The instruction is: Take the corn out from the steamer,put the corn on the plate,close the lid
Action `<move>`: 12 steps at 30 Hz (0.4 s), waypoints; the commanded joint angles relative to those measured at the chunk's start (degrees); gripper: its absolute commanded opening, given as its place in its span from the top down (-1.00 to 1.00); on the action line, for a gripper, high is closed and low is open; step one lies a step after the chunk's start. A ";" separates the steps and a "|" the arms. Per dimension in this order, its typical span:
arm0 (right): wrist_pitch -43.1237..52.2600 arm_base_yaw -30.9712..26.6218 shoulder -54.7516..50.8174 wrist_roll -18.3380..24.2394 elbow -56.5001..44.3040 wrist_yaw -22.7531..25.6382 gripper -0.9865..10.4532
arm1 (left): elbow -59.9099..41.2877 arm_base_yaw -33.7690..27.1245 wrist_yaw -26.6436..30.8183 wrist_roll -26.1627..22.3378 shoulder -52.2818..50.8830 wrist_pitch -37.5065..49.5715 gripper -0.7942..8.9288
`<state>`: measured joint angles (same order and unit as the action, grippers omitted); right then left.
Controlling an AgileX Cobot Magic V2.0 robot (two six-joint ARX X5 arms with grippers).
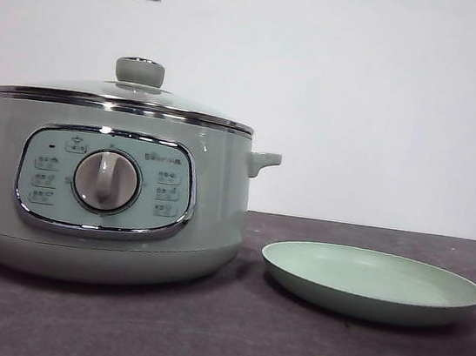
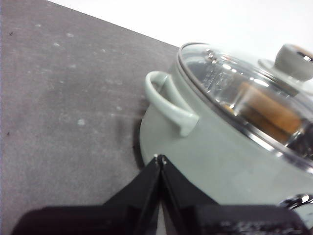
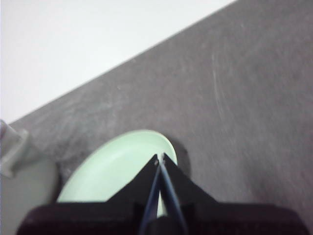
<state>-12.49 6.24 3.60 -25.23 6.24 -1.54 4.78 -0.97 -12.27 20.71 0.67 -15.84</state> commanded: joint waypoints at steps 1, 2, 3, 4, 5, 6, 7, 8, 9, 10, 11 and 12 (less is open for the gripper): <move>-0.57 -0.11 3.19 1.29 4.44 -0.11 0.84 | 4.13 -0.11 -0.15 -0.22 1.18 -1.09 0.85; -1.14 -0.11 4.79 1.64 6.16 -0.11 0.84 | 5.60 -0.11 -0.20 -0.50 2.10 -1.81 0.85; -1.68 -0.11 6.27 2.01 7.69 -0.17 0.84 | 6.93 -0.11 -0.20 -0.90 2.97 -2.49 0.85; -2.45 -0.11 8.37 2.73 9.90 -0.44 0.84 | 8.72 -0.11 -0.20 -1.57 4.35 -3.34 0.85; -3.08 -0.11 9.99 3.52 11.61 -1.09 0.84 | 10.05 -0.11 -0.22 -1.99 5.51 -3.80 0.85; -3.61 -0.11 11.67 4.50 13.31 -1.73 0.84 | 11.37 -0.11 -0.24 -2.47 6.71 -4.20 0.85; -4.50 -0.11 14.01 5.77 15.69 -2.29 0.84 | 13.25 -0.11 -0.24 -3.21 8.44 -4.83 0.85; -5.07 -0.11 15.80 6.93 17.46 -3.06 0.84 | 14.69 -0.11 -0.28 -3.76 9.86 -5.22 0.85; -5.70 -0.11 17.59 7.98 19.23 -3.89 0.84 | 16.17 -0.11 -0.52 -4.55 11.30 -5.60 0.85; -6.51 -0.11 20.02 9.38 21.57 -5.20 0.84 | 18.14 -0.11 -1.55 -5.66 13.33 -5.92 0.85; -7.17 -0.11 21.86 10.36 23.32 -6.27 0.84 | 19.58 -0.11 -2.62 -6.51 14.91 -6.01 0.85; -7.91 -0.11 23.71 11.08 25.05 -7.65 0.84 | 21.11 -0.11 -3.85 -7.67 16.50 -6.21 0.85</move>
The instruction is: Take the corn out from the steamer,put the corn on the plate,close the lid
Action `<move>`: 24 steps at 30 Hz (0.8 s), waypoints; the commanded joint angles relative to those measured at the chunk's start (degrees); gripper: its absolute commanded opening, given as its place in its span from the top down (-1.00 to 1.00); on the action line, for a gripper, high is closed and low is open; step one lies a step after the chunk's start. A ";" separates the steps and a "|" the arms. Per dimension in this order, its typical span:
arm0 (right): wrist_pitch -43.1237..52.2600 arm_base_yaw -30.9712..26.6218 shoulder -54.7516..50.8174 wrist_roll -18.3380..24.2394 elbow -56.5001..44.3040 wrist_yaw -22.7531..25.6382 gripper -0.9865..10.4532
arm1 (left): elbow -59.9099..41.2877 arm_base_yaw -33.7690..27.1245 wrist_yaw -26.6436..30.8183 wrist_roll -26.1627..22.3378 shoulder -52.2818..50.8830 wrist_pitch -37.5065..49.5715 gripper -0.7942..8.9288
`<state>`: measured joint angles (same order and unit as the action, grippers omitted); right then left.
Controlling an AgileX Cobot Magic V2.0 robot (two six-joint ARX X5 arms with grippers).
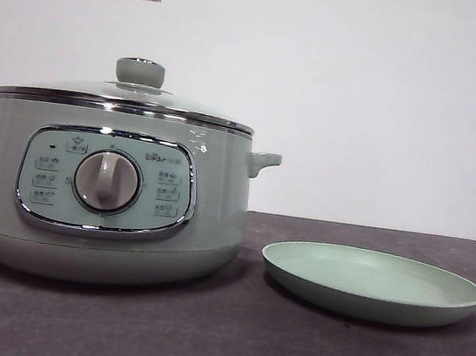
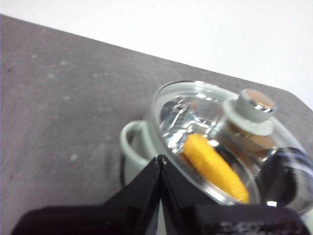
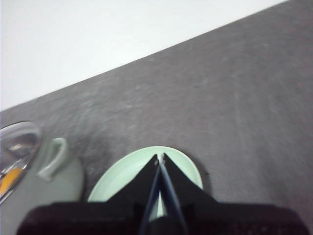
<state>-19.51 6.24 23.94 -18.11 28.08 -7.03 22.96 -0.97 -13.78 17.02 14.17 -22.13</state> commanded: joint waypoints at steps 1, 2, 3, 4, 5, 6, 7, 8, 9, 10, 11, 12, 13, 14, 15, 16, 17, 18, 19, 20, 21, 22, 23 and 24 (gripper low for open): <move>-2.08 -0.11 5.62 4.66 5.33 -3.82 0.84 | 4.68 -0.11 -4.00 -5.33 4.92 -0.07 0.85; -3.52 -0.11 7.89 5.38 7.52 -5.40 0.84 | 6.47 -0.11 -5.55 -6.38 6.86 -0.33 0.85; -5.01 -0.11 9.81 6.10 9.44 -6.82 0.84 | 7.98 -0.11 -6.86 -7.04 8.48 -0.63 0.85; -7.08 -0.11 12.46 7.28 12.00 -8.63 0.84 | 9.88 -0.11 -8.79 -7.48 10.67 -0.94 0.85; -8.68 -0.11 14.47 8.39 13.88 -10.32 0.83 | 11.30 -0.11 -10.23 -7.78 12.26 -1.38 0.85; -10.27 -0.11 16.39 9.62 15.67 -12.22 0.83 | 12.68 -0.11 -11.69 -8.04 13.88 -1.90 0.85; -12.22 -0.11 18.56 11.04 17.68 -14.62 0.83 | 14.25 -0.11 -13.38 -8.11 15.78 -2.69 0.85; -14.19 -0.11 20.61 12.37 19.61 -17.18 0.83 | 15.85 -0.11 -14.88 -8.13 17.59 -3.78 0.85; -15.78 -0.11 22.29 13.44 21.14 -19.12 0.83 | 17.16 -0.11 -15.93 -8.17 19.12 -4.79 0.85; -17.70 -0.11 24.33 14.64 22.93 -21.42 0.83 | 18.82 -0.11 -17.29 -8.33 21.18 -6.12 0.85; -18.80 -0.11 25.66 15.37 24.04 -22.67 0.82 | 19.93 -0.11 -18.23 -8.35 22.69 -6.97 0.84; -19.52 -0.11 26.88 16.09 24.96 -23.45 0.82 | 20.90 -0.11 -19.02 -8.35 24.06 -7.67 0.84; -19.98 -0.11 28.24 16.70 25.88 -24.20 0.77 | 22.01 -0.11 -20.09 -8.48 25.70 -8.22 0.84; -19.98 -0.11 29.05 16.68 26.29 -24.37 0.68 | 22.64 -0.09 -20.94 -8.52 26.86 -8.37 0.84; -19.96 -0.11 29.70 16.68 26.53 -24.37 0.55 | 23.19 -0.09 -21.42 -8.50 27.85 -8.41 0.83; -19.80 -0.11 30.23 16.61 26.60 -24.33 0.38 | 23.74 -0.04 -21.86 -8.50 28.87 -8.39 0.73; -19.80 -0.11 30.58 16.48 26.60 -24.20 0.27 | 24.04 -0.04 -22.08 -8.48 29.55 -8.39 0.58; -19.89 -0.11 30.82 16.48 26.60 -24.17 0.18 | 24.26 -0.04 -22.21 -8.48 30.08 -8.28 0.37; -20.00 -0.11 30.88 16.44 26.60 -24.15 0.11 | 24.35 -0.02 -22.21 -8.44 30.64 -7.93 0.13; -19.98 -0.11 30.93 16.15 26.60 -24.15 0.10 | 24.35 0.11 -22.18 -8.15 31.10 -7.54 -0.01; -19.96 -0.11 30.91 16.06 26.60 -24.17 0.10 | 24.35 0.33 -22.16 -8.04 31.56 -6.99 -0.02; -19.87 -0.11 30.91 16.06 26.60 -24.17 0.10 | 24.35 0.70 -22.16 -8.00 32.13 -6.14 -0.02; -19.78 -0.11 30.91 16.06 26.60 -24.17 0.10 | 24.35 1.16 -22.05 -8.00 32.68 -5.29 -0.02; -19.76 -0.11 30.91 16.06 26.60 -24.20 0.11 | 24.37 1.64 -21.90 -7.98 33.20 -4.48 -0.01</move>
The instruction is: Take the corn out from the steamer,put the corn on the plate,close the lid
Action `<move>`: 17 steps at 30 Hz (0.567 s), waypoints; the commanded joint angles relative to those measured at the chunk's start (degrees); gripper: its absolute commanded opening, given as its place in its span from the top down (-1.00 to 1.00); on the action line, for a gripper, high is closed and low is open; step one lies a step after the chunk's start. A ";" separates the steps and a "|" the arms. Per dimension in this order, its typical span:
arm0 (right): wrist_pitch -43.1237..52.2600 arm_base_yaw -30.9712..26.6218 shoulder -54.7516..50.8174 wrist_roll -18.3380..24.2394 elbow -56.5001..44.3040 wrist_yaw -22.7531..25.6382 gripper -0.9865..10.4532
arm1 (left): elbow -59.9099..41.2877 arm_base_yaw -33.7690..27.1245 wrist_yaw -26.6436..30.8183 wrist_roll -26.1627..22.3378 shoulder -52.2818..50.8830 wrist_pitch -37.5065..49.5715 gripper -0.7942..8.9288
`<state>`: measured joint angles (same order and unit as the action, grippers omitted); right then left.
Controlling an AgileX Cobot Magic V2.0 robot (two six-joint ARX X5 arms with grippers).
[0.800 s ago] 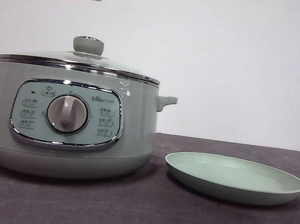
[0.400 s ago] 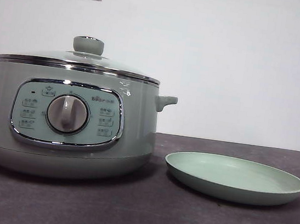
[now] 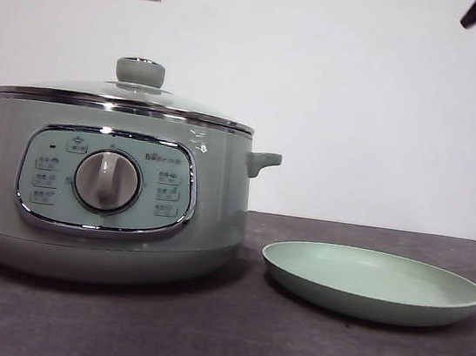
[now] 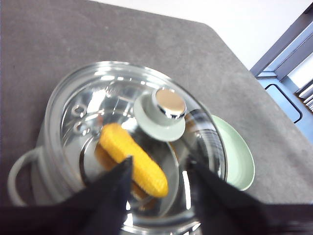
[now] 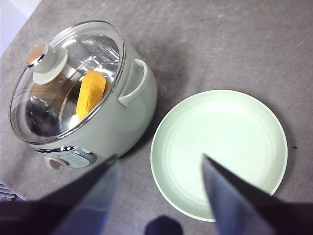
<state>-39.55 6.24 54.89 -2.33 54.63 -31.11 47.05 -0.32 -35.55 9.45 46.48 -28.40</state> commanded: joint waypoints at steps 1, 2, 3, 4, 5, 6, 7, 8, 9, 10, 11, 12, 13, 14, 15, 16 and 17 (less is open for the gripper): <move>0.28 -0.11 -0.04 0.26 0.04 -0.11 0.11 | 0.35 1.53 0.42 -0.31 1.42 2.54 -0.01; 0.28 -0.11 -0.04 0.22 0.04 -0.11 0.11 | 0.57 2.47 1.60 -0.02 2.29 3.37 0.00; 0.28 -0.11 -0.04 0.11 0.04 -0.11 0.11 | 1.01 3.26 2.75 -0.04 3.02 3.52 0.00; 0.31 -0.11 -0.04 -0.33 0.04 -0.11 0.11 | 1.70 4.31 4.17 -0.07 4.02 3.50 0.00; 0.37 -0.11 -0.04 -0.68 0.04 -0.11 0.11 | 2.54 5.49 5.53 -0.17 5.20 3.50 0.00; 0.44 -0.11 -0.02 -0.76 0.04 -0.11 0.11 | 3.48 6.71 6.84 -0.66 6.51 3.48 0.00; 0.48 -0.11 -0.04 -0.76 0.04 -0.09 0.11 | 4.39 7.80 7.91 -0.96 7.72 3.45 0.00; 0.50 -0.11 -0.02 -0.76 0.04 -0.09 0.11 | 5.51 9.01 9.22 -1.46 9.11 3.43 0.00; 0.48 -0.11 -0.02 -0.76 0.04 -0.09 0.11 | 6.51 10.03 10.34 -2.10 10.43 3.41 0.00; 0.48 -0.11 -0.02 -0.79 0.04 -0.09 0.11 | 7.78 11.21 11.69 -2.34 11.96 3.26 0.00; 0.46 -0.11 -0.02 -0.79 0.04 -0.09 0.11 | 9.07 12.35 12.96 -2.91 13.40 3.02 0.00; 0.46 -0.11 -0.02 -0.79 0.04 -0.09 0.11 | 10.14 13.38 13.94 -3.72 14.73 3.04 0.00; 0.46 -0.11 -0.02 -0.79 0.04 -0.09 0.11 | 11.37 14.58 15.23 -4.07 16.33 3.02 0.00; 0.44 -0.11 -0.02 -0.79 0.04 -0.09 0.11 | 12.50 15.74 16.59 -4.66 17.70 3.02 0.00; 0.44 -0.11 -0.04 -0.79 0.04 -0.09 0.11 | 13.44 16.76 17.79 -5.20 19.04 3.04 0.00; 0.46 -0.11 -0.04 -0.81 0.04 -0.09 0.11 | 14.51 17.86 19.23 -5.51 20.57 3.02 0.00; 0.46 -0.11 -0.04 -0.81 0.04 -0.07 0.11 | 15.45 18.78 20.37 -6.03 21.90 2.73 0.00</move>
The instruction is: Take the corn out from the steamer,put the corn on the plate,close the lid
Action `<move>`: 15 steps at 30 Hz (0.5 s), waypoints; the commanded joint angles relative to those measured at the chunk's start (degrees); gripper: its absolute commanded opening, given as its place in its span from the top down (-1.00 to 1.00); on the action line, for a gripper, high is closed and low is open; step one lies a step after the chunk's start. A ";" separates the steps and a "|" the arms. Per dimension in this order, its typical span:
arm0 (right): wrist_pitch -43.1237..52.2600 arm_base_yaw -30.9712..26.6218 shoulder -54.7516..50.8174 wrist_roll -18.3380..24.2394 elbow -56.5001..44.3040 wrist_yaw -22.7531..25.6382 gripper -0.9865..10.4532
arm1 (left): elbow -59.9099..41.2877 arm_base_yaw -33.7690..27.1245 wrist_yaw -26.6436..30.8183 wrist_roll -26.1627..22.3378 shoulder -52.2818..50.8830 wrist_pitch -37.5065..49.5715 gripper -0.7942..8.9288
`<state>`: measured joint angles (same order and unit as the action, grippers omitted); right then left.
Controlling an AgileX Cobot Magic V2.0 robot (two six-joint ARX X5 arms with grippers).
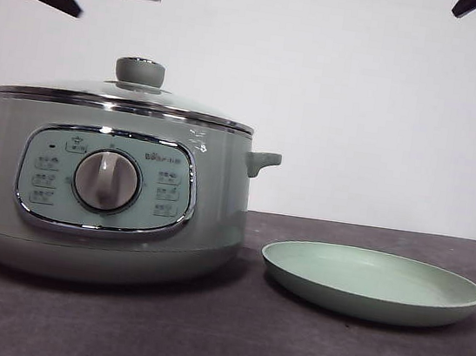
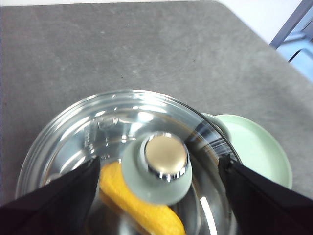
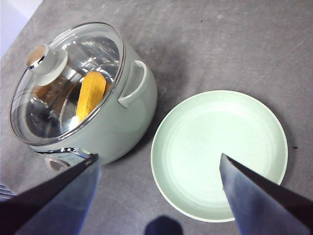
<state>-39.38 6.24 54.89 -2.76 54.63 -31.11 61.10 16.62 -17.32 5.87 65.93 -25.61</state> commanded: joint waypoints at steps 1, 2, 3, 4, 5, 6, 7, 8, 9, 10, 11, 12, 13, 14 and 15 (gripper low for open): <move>0.28 -0.11 -0.04 -0.35 0.04 -0.07 0.11 | 2.14 2.60 2.75 -2.99 3.67 -0.24 0.00; 0.28 -0.11 -0.02 -0.35 0.04 -0.07 0.11 | 2.97 3.34 3.50 -3.17 5.16 -0.31 0.00; 0.28 -0.11 -0.02 -0.35 0.04 -0.07 0.11 | 3.50 4.00 4.13 -3.21 6.27 -0.31 0.00; 0.28 -0.11 -0.02 -0.35 0.04 -0.07 0.11 | 3.78 4.48 4.52 -3.45 7.30 -0.15 0.00; 0.28 -0.11 -0.04 -0.35 0.04 -0.07 0.11 | 3.91 5.07 5.31 -3.61 8.46 0.22 0.00; 0.28 -0.11 -0.02 -0.35 0.04 -0.04 0.11 | 3.91 5.60 5.99 -3.63 9.38 0.26 0.00; 0.28 -0.11 -0.04 -0.35 0.04 -0.04 0.11 | 3.91 5.99 6.75 -3.63 10.19 0.22 0.00; 0.28 -0.11 -0.02 -0.35 0.04 -0.04 0.11 | 3.91 6.36 7.30 -3.85 10.97 0.11 0.00; 0.28 -0.11 -0.04 -0.35 0.04 -0.02 0.11 | 3.91 6.73 8.15 -4.31 11.91 -0.02 0.00; 0.28 -0.11 -0.02 -0.35 0.04 0.00 0.11 | 3.91 6.99 8.70 -4.48 12.50 -0.17 0.00; 0.31 -0.11 -0.02 -0.35 0.04 0.00 0.11 | 3.91 7.34 9.81 -4.63 13.42 -0.24 0.00; 0.28 -0.11 -0.04 -0.35 0.04 0.04 0.11 | 3.91 7.61 10.01 -4.66 13.97 -0.20 0.00; 0.28 -0.11 -0.02 -0.35 0.04 0.07 0.11 | 3.91 7.85 10.03 -4.66 14.21 -0.24 0.01; 0.28 -0.11 -0.02 -0.35 0.04 0.09 0.11 | 3.91 7.87 10.01 -4.66 14.25 -0.20 0.09; 0.28 -0.11 -0.04 -0.35 0.04 0.11 0.11 | 3.91 7.87 10.01 -4.68 14.23 -0.22 0.35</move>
<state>-39.38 6.22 54.89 -2.76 54.63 -31.03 65.25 24.29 -7.03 1.78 80.03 -25.91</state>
